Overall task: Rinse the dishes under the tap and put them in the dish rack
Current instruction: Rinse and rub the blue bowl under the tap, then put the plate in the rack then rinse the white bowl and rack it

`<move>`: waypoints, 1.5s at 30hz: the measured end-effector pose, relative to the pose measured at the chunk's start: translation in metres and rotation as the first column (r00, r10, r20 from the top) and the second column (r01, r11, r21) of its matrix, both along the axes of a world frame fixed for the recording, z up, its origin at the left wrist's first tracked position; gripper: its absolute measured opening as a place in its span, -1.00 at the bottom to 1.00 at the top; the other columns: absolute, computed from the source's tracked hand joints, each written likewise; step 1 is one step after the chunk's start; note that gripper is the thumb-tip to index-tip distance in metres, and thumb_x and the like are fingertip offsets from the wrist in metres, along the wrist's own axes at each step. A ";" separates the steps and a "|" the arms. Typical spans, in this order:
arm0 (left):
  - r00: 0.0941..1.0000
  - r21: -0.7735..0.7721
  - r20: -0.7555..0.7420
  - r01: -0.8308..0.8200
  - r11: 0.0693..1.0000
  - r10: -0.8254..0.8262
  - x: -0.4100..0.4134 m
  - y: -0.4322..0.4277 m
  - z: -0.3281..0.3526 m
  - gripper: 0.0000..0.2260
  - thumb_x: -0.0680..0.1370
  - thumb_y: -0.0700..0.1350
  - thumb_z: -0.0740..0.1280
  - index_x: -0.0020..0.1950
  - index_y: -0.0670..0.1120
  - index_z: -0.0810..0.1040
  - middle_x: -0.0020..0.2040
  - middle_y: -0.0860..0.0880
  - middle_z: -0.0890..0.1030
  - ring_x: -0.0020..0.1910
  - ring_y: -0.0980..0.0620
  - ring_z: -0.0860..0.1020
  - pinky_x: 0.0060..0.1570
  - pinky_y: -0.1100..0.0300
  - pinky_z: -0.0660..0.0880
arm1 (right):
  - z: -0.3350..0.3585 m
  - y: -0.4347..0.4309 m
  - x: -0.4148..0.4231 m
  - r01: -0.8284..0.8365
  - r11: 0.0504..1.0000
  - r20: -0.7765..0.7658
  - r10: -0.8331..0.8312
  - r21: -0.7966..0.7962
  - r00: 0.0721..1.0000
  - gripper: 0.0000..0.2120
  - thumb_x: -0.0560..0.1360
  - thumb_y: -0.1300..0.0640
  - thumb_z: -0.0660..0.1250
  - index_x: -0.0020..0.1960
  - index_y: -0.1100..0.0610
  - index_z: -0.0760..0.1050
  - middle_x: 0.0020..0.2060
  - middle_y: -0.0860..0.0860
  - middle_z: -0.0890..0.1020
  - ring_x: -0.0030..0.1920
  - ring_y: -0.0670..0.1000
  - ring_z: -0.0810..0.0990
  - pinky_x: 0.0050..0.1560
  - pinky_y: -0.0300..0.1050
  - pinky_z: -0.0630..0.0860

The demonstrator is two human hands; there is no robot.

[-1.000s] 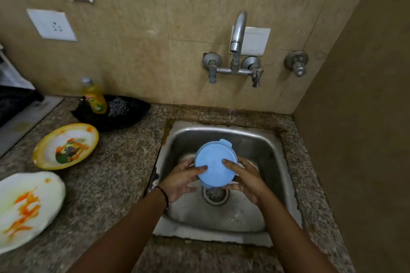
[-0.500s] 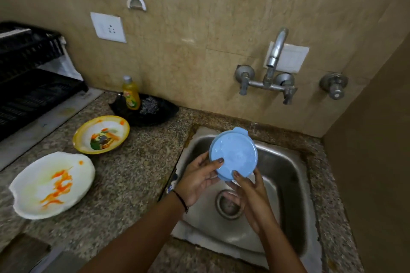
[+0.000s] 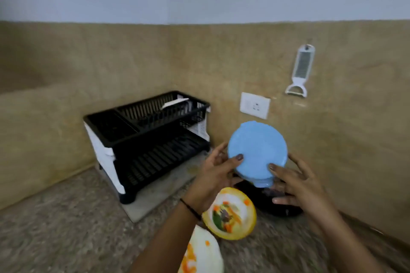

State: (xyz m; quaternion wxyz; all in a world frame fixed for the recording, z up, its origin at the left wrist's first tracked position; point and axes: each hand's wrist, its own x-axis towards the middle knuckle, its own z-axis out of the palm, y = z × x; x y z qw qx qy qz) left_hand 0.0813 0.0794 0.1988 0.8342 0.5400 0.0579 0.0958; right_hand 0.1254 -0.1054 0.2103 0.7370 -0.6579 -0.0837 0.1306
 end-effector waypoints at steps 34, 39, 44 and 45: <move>0.703 0.643 -0.257 -0.389 0.660 0.664 0.182 0.445 0.001 -0.58 0.63 -0.04 0.20 0.29 -0.38 0.44 0.30 -0.28 0.49 0.19 -0.17 0.50 0.03 0.17 0.37 | -0.012 0.516 0.209 -0.270 0.905 0.019 0.292 -0.328 0.956 -0.67 0.57 0.04 0.25 0.17 0.27 0.50 -0.20 0.11 0.56 -0.36 0.00 0.55 -0.37 -0.10 0.62; 0.748 0.747 -0.090 -0.386 0.542 0.657 0.160 0.417 0.010 -0.61 0.63 0.00 0.20 0.18 -0.33 0.50 0.21 -0.29 0.54 0.01 -0.10 0.56 -0.06 0.12 0.46 | 0.000 0.497 0.194 -0.276 0.926 -0.036 0.276 -0.257 0.961 -0.71 0.58 0.04 0.23 0.15 0.23 0.50 -0.07 0.11 0.56 -0.12 0.07 0.61 -0.10 0.06 0.65; 0.759 0.718 0.268 -0.568 0.402 0.594 0.110 0.348 0.031 -0.71 0.63 -0.02 0.21 0.30 -0.08 0.50 0.22 0.01 0.57 0.15 0.12 0.52 0.01 0.36 0.43 | 0.023 0.437 0.145 -0.230 0.954 0.118 0.255 -0.195 0.960 -0.78 0.60 0.06 0.20 0.12 0.14 0.53 0.04 0.03 0.58 -0.04 0.01 0.63 -0.12 -0.05 0.65; 0.750 0.687 0.314 -0.603 0.406 0.582 0.099 0.332 0.034 -0.74 0.63 0.00 0.21 0.27 -0.04 0.51 0.18 0.04 0.58 0.11 0.14 0.54 -0.02 0.38 0.46 | 0.026 0.422 0.133 -0.213 0.965 0.156 0.237 -0.153 0.959 -0.79 0.60 0.07 0.21 0.13 0.13 0.54 0.04 0.02 0.59 -0.09 -0.01 0.64 -0.16 -0.07 0.65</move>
